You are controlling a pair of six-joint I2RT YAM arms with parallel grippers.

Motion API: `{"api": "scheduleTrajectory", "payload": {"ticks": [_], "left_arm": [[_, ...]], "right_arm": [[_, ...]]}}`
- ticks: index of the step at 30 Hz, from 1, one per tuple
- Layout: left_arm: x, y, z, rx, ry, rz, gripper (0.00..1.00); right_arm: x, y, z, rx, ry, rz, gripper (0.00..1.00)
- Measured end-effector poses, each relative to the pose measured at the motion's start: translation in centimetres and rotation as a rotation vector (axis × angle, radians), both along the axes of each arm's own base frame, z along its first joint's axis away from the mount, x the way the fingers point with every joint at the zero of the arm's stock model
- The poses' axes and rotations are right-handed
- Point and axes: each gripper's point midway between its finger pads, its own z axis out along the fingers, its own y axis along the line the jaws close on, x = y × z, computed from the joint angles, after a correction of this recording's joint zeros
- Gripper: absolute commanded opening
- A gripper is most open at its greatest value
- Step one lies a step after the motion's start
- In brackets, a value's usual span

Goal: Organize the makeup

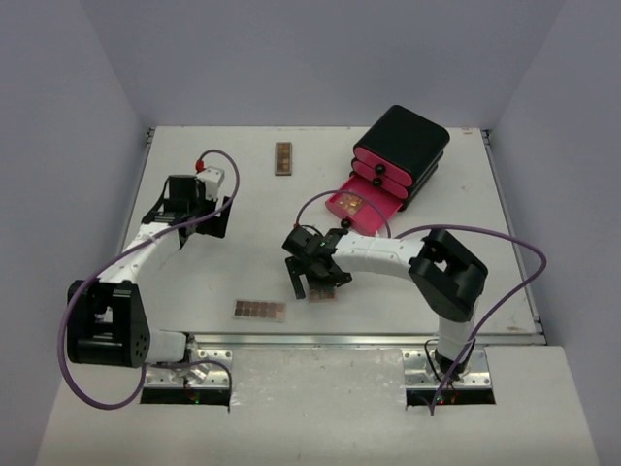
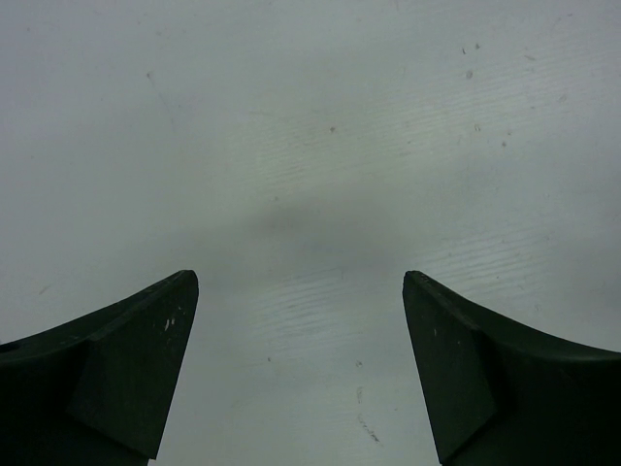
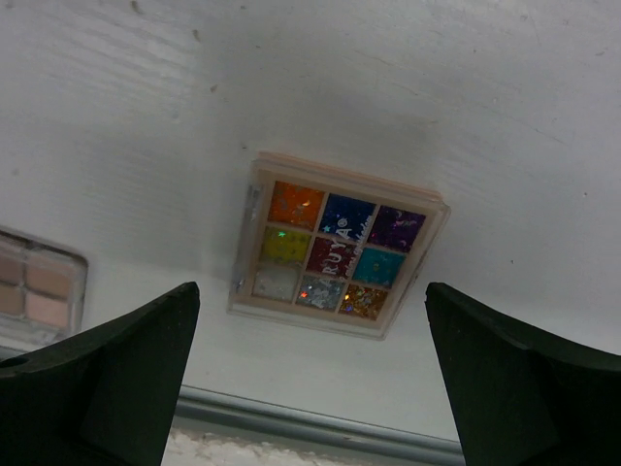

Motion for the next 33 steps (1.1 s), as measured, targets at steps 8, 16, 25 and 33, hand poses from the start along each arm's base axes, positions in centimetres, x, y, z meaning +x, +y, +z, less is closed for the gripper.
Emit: {"api": "scheduleTrajectory", "payload": {"ticks": [8,16,25,33], "left_arm": [[0.2,-1.1,-0.7,-0.052,-0.014,-0.034,0.84],[0.5,-1.2,-0.3,-0.058,-0.035,-0.031,0.84],[0.7,-1.2,0.6,-0.058,-0.071,-0.032,0.85],[0.7,-1.2,0.6,-0.058,-0.071,-0.032,0.85]], "right_arm": [[-0.3,-1.2,-1.4,-0.046,0.008,-0.030,0.88],[0.1,-0.3,-1.7,-0.005,-0.009,-0.023,0.56],[0.4,-0.4,-1.3,0.000,-0.039,0.001,0.47],[3.4,0.1,2.6,0.115,-0.138,-0.059,0.45]]}}
